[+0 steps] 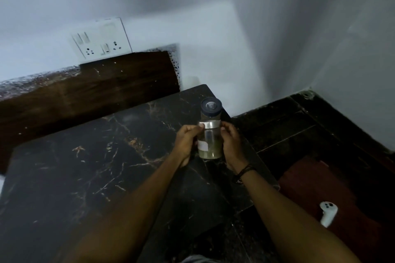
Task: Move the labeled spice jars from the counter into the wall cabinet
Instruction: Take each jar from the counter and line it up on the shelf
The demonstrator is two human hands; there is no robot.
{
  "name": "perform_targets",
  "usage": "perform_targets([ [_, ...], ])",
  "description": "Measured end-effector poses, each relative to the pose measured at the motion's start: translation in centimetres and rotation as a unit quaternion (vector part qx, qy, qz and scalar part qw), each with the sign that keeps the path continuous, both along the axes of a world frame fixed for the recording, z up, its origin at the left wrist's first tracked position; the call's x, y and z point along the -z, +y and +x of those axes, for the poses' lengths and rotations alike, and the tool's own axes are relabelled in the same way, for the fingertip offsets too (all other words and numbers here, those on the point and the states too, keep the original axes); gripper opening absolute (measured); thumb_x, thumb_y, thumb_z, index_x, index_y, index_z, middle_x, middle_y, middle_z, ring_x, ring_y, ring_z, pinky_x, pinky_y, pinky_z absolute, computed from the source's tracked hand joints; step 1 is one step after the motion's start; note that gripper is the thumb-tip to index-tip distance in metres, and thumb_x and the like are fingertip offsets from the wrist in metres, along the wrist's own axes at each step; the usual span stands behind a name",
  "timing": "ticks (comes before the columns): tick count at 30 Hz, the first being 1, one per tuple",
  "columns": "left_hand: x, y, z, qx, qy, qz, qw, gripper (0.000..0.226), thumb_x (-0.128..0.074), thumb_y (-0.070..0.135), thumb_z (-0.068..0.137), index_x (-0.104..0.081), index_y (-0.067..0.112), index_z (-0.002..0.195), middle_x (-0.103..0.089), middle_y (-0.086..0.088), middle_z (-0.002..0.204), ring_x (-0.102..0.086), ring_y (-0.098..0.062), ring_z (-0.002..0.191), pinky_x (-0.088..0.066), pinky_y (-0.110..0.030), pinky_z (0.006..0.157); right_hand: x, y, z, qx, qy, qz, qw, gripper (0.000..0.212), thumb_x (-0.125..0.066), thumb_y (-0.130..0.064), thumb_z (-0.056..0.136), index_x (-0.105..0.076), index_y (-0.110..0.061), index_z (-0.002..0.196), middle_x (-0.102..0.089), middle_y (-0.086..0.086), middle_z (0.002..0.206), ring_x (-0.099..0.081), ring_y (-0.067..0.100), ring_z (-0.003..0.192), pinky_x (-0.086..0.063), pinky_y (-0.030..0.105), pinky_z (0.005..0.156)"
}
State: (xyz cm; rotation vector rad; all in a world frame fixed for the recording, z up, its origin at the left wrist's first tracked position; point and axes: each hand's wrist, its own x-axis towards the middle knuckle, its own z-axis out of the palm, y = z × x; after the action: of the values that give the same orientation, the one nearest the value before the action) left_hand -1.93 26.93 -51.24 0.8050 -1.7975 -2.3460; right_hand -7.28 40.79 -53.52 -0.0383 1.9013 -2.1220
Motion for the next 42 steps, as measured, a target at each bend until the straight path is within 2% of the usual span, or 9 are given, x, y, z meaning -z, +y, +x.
perform_targets([
  [3, 0.2, -0.1, 1.0, 0.002, -0.003, -0.017, 1.0, 0.037, -0.077, 0.035, 0.081, -0.057, 0.008, 0.099, -0.068, -0.024, 0.102, -0.066, -0.032, 0.089, -0.056, -0.052, 0.085, 0.6, 0.0, 0.8, -0.055, -0.032, -0.009, 0.998, 0.03, -0.047, -0.024, 0.101, -0.059, -0.024, 0.128, -0.068, 0.005, 0.12, -0.068, 0.023, 0.104, -0.056, 0.039, 0.085],
  [8, 0.8, -0.5, 2.3, -0.041, -0.023, 0.003, 0.999, 0.023, -0.062, 0.029, 0.092, -0.06, 0.01, 0.104, -0.069, -0.018, 0.109, -0.068, -0.029, 0.097, -0.058, -0.046, 0.086, 0.5, -0.8, 2.0, -0.088, -0.043, -0.019, 0.995, 0.029, -0.048, -0.024, 0.1, -0.061, -0.027, 0.126, -0.069, 0.001, 0.118, -0.071, 0.014, 0.099, -0.057, 0.027, 0.075],
  [13, 0.1, -1.5, 3.1, -0.031, -0.008, 0.026, 0.999, 0.022, -0.057, 0.018, 0.096, -0.066, 0.008, 0.113, -0.072, -0.014, 0.112, -0.071, -0.029, 0.103, -0.059, -0.042, 0.086, 0.0, -1.6, 1.8, -0.055, -0.057, -0.025, 0.997, 0.026, -0.05, -0.029, 0.1, -0.056, -0.021, 0.123, -0.065, 0.01, 0.121, -0.065, 0.029, 0.108, -0.055, 0.049, 0.089],
  [17, -1.2, -1.7, 3.5, -0.012, -0.004, 0.033, 0.999, 0.023, -0.06, 0.02, 0.095, -0.066, 0.007, 0.114, -0.072, -0.015, 0.111, -0.07, -0.025, 0.096, -0.059, -0.041, 0.085, -0.1, -2.2, 1.9, -0.04, -0.064, -0.014, 0.997, 0.023, -0.049, -0.031, 0.1, -0.052, -0.019, 0.119, -0.062, 0.018, 0.122, -0.065, 0.034, 0.106, -0.055, 0.054, 0.092],
  [25, -3.6, -2.9, 3.0, -0.052, 0.042, 0.015, 0.998, 0.03, -0.062, 0.019, 0.094, -0.063, 0.0, 0.117, -0.07, -0.022, 0.115, -0.069, -0.032, 0.1, -0.056, -0.049, 0.091, -4.3, -3.4, 1.8, -0.098, 0.002, -0.036, 0.994, 0.029, -0.055, -0.022, 0.09, -0.053, -0.019, 0.118, -0.064, 0.013, 0.118, -0.066, 0.029, 0.1, -0.057, 0.038, 0.076],
  [29, -9.6, -4.9, 0.0, -0.074, 0.121, 0.002, 0.99, 0.032, -0.065, 0.017, 0.092, -0.064, -0.003, 0.117, -0.069, -0.023, 0.116, -0.066, -0.032, 0.101, -0.054, -0.048, 0.094, -11.1, -5.6, -0.9, -0.093, 0.053, -0.069, 0.992, 0.023, -0.056, -0.011, 0.091, -0.054, -0.017, 0.113, -0.067, 0.013, 0.112, -0.068, 0.024, 0.093, -0.058, 0.034, 0.073],
  [32, -16.2, -6.7, -2.3, -0.082, 0.19, -0.03, 0.978, 0.025, -0.067, 0.016, 0.091, -0.068, 0.002, 0.112, -0.074, -0.014, 0.105, -0.069, -0.024, 0.093, -0.06, -0.034, 0.077, -17.6, -7.5, -3.1, -0.086, 0.099, -0.105, 0.986, 0.023, -0.055, -0.004, 0.093, -0.055, -0.014, 0.113, -0.066, 0.016, 0.113, -0.067, 0.026, 0.095, -0.058, 0.041, 0.08],
  [34, -21.0, -7.9, -3.3, -0.086, 0.236, -0.038, 0.967, 0.017, -0.069, 0.018, 0.09, -0.071, 0.009, 0.104, -0.075, -0.008, 0.098, -0.07, -0.019, 0.087, -0.058, -0.029, 0.07, -22.5, -8.6, -4.3, -0.08, 0.14, -0.126, 0.979, 0.024, -0.057, -0.006, 0.092, -0.057, -0.013, 0.115, -0.068, 0.011, 0.109, -0.069, 0.017, 0.088, -0.058, 0.035, 0.071],
  [42, -37.5, -10.5, -3.7, -0.119, 0.364, -0.145, 0.912, 0.022, -0.072, 0.031, 0.088, -0.071, 0.017, 0.104, -0.075, -0.002, 0.1, -0.068, -0.019, 0.092, -0.055, -0.035, 0.082, -38.6, -11.2, -5.5, -0.096, 0.259, -0.196, 0.941, 0.028, -0.062, -0.018, 0.094, -0.059, -0.016, 0.122, -0.071, 0.0, 0.108, -0.068, 0.011, 0.086, -0.055, 0.025, 0.064],
])
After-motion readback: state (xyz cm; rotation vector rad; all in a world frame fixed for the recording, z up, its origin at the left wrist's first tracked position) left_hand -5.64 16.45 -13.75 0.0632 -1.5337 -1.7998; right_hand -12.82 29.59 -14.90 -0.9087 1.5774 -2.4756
